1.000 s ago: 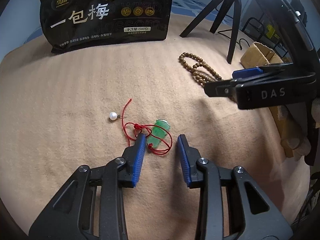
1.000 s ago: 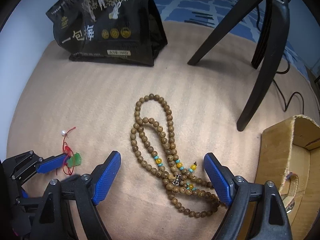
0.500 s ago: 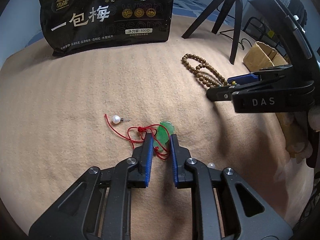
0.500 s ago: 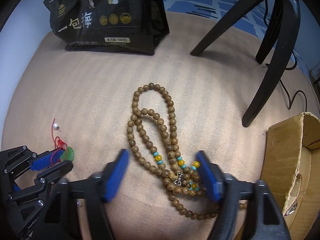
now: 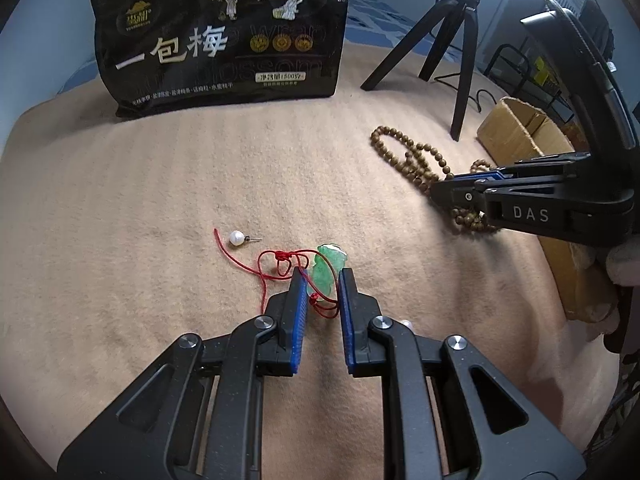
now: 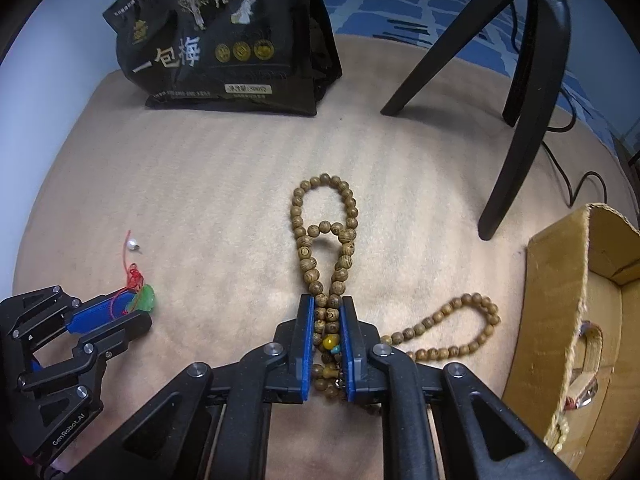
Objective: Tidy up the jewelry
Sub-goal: 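Grasp the jade pendant with the left tool while the right tool grasps the prayer beads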
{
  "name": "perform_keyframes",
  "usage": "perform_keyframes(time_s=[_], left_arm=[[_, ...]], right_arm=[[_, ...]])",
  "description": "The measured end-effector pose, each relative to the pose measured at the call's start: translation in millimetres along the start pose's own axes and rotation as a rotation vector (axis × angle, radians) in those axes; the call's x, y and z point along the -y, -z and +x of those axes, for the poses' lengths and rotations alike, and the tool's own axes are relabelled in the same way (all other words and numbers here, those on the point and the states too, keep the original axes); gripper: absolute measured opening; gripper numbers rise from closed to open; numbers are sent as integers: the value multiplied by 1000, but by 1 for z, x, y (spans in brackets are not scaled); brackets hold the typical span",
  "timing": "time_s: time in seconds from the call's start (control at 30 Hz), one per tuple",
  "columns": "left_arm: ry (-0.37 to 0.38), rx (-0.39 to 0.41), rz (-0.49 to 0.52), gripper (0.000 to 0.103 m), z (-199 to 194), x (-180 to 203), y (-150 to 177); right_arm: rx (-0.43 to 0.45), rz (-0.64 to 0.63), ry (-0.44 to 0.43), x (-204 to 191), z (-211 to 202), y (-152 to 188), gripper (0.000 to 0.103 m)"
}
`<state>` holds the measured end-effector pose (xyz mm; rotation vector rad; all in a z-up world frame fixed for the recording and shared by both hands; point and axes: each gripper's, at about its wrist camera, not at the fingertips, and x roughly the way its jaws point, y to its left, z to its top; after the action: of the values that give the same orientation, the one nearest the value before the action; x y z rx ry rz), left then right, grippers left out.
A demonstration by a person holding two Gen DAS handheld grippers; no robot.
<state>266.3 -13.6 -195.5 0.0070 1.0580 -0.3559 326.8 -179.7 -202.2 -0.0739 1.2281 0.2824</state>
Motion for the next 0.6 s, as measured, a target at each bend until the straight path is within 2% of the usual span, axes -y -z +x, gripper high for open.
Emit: perform_keyframes(time_s=[0.1,0.13,0.3,0.6], left_arm=[[3,12,-4,14,-8,1,0],[4,15,-5,14,-11,1,0],[3,30,1,14,-22,5,1],[11,49,2,12,-37,8,0]], right_arm=[[30,6,-14,-2,-14,3,9],[41,10,-20,-3,-20,4,4],[73,4,-7,-5,-39,6,4],[98,16,-3,3,-47,8,3]])
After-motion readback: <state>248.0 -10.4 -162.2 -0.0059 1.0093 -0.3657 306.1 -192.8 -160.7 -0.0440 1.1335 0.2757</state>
